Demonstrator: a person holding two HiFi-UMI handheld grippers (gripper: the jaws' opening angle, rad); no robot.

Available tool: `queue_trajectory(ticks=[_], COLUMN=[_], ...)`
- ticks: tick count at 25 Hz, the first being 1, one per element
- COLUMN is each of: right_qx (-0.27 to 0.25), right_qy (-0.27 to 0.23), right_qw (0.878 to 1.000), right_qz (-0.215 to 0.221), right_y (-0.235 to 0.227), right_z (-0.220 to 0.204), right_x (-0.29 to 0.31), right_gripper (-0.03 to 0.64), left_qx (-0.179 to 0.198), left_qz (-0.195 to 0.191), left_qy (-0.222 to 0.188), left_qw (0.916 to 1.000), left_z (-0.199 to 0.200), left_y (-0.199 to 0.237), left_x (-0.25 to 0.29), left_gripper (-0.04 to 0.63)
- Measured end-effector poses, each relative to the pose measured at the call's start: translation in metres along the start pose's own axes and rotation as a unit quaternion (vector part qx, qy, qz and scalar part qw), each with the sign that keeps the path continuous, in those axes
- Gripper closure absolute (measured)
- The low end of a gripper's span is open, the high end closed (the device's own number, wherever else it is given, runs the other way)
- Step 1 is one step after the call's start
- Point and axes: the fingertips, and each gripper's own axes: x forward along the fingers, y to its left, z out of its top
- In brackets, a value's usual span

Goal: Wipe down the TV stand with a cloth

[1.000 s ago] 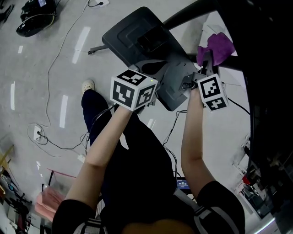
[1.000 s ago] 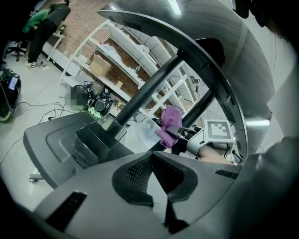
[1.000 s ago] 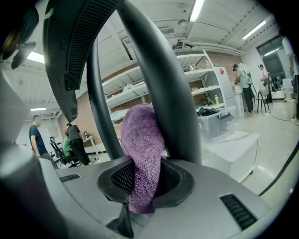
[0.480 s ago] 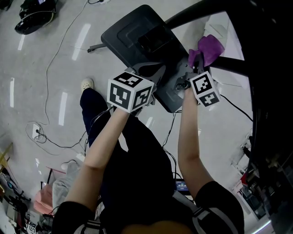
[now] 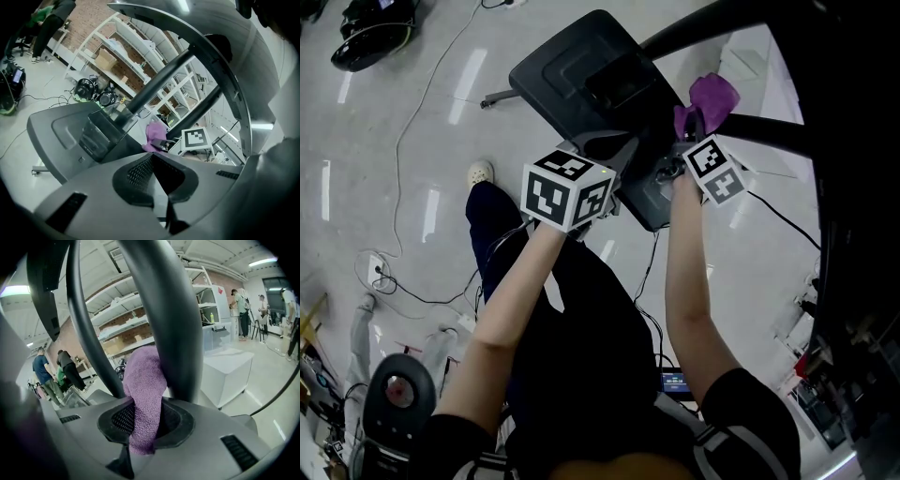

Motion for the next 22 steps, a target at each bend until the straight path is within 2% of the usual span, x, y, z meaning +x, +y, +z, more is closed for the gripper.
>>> queue_trajectory(ticks=[12, 18, 22], right_qx=[-0.035, -0.100, -0.126], right_qy=[0.009, -0.018, -0.058], right_qw=[0.999, 0.994, 0.989], right_qz=[0.012, 0.035, 0.056], right_y=[0.012, 0.031, 0.051], right_z=[-0.006, 0.019, 0.051], right_x=[-0.019, -0.053, -0.086], right_gripper=[0.528, 0.528, 0.528], left_qx=[0.005, 0.011, 0.016], left_qz=[-0.001, -0.006, -0.007], left_qy=[-0.005, -0.018, -0.030], left_qw=[1.0000, 0.9998, 0.9994], left_z=[0.003, 0.017, 0.031], left_y=[-0.006, -0.018, -0.028], left_x=[-0.005, -0.012, -0.016], left_gripper=[0.588, 0.588, 0.589])
